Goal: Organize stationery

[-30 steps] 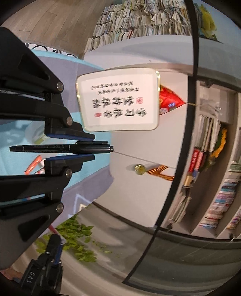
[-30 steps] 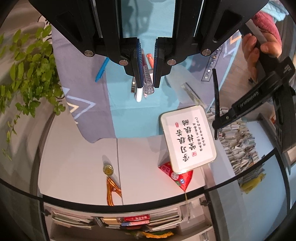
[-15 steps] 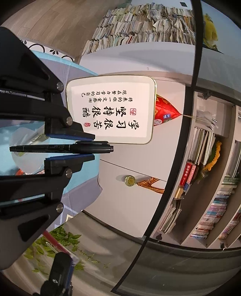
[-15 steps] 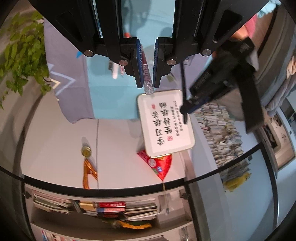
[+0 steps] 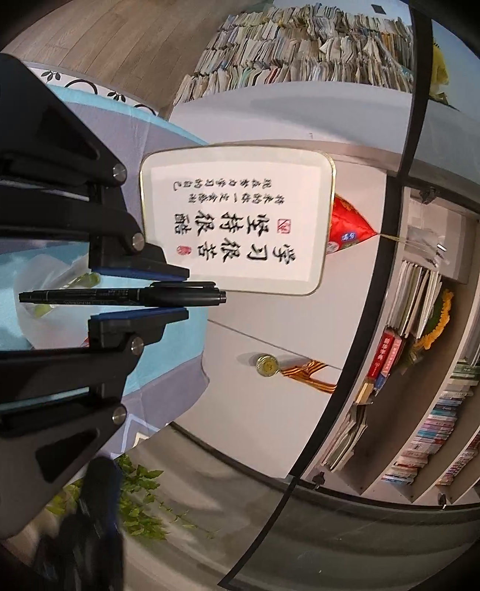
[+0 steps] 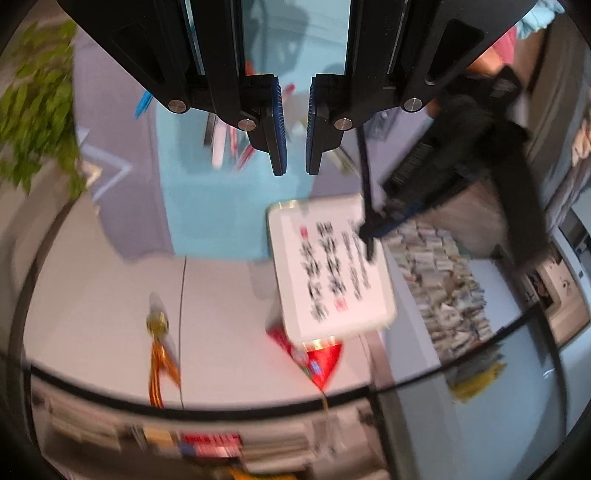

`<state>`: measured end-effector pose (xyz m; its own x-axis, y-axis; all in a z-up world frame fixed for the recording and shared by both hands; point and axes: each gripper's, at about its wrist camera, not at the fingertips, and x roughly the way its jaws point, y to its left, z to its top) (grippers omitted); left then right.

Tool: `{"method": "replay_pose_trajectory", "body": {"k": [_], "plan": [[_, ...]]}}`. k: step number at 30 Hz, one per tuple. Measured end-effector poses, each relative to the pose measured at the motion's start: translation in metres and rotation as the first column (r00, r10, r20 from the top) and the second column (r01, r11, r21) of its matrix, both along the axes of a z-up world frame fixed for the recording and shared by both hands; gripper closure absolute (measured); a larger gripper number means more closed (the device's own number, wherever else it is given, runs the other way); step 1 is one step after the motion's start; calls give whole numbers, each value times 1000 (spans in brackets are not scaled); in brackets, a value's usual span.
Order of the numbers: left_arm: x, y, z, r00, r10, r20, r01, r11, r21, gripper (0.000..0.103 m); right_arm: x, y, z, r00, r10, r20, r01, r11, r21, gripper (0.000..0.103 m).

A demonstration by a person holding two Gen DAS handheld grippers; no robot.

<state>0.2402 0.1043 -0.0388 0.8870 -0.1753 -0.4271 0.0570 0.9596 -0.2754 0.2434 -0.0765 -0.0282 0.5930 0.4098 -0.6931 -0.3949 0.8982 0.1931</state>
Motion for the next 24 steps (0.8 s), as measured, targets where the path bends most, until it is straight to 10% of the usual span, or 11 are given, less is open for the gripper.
{"method": "replay_pose_trajectory", "body": {"k": [8,24], "plan": [[-22,-5,7,998,-54,18,54,999,-4,91,44,-33,-75,965,-115,-235,108,993,-43,91],[-57,-32,-23,983,-163,-88,162,987,-9,91,76,-31,-156,907,-166,-387,89,974,-209,89]]}}
